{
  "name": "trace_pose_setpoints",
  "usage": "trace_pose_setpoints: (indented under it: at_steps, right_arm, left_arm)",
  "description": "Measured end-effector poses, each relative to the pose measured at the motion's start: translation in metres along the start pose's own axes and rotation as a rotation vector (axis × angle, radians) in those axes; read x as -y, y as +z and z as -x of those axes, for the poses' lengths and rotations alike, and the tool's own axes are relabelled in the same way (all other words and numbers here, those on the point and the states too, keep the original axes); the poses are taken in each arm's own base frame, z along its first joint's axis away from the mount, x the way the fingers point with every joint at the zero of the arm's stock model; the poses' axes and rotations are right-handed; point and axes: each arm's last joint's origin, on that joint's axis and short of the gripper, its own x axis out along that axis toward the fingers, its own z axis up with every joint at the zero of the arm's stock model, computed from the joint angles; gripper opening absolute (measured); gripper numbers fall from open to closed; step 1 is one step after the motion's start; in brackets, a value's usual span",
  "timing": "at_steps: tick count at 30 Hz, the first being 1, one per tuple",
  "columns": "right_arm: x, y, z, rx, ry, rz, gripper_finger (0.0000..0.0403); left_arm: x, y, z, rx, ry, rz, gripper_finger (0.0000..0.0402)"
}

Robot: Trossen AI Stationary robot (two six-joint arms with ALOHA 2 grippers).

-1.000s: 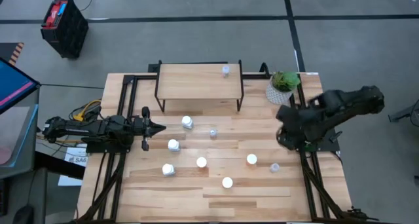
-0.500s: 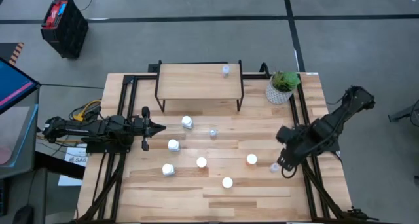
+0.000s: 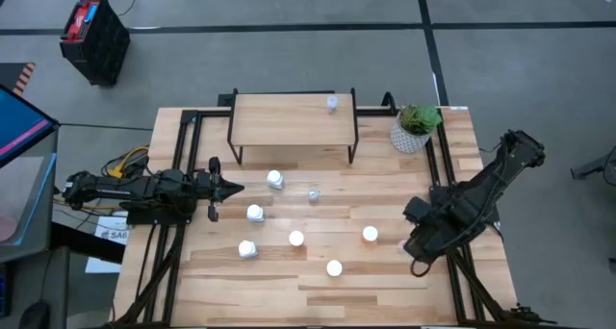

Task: Pick and place medicine bottles onto shelf by color
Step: Put the bottom transparent pill bottle aligned with the other transparent pill bottle on the shelf

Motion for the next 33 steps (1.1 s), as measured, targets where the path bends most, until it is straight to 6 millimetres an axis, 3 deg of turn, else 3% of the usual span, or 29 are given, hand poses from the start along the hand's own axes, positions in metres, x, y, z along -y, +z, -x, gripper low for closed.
trace_pose_setpoints:
  at_steps: [7,16,27,33]
  right_arm:
    - [0.014,-0.038,0.015,0.129,0.091,-0.297,0.0195]
    - [-0.022,-0.055,-0.017,0.21,-0.04,-0.534,0.0195]
    - [-0.06,-0.045,-0.06,0.249,-0.18,-0.583,0.0195]
    - [-0.058,-0.033,-0.058,0.136,-0.23,-0.507,0.0195]
  left_arm:
    - [0.0,0.0,0.0,0.0,-0.001,0.044,0.0]
    - [0.0,0.0,0.0,0.0,-0.001,0.097,0.0]
    - [0.0,0.0,0.0,-0.001,-0.002,0.103,0.0002]
    - [0.0,0.0,0.0,-0.001,-0.002,0.125,0.0028]
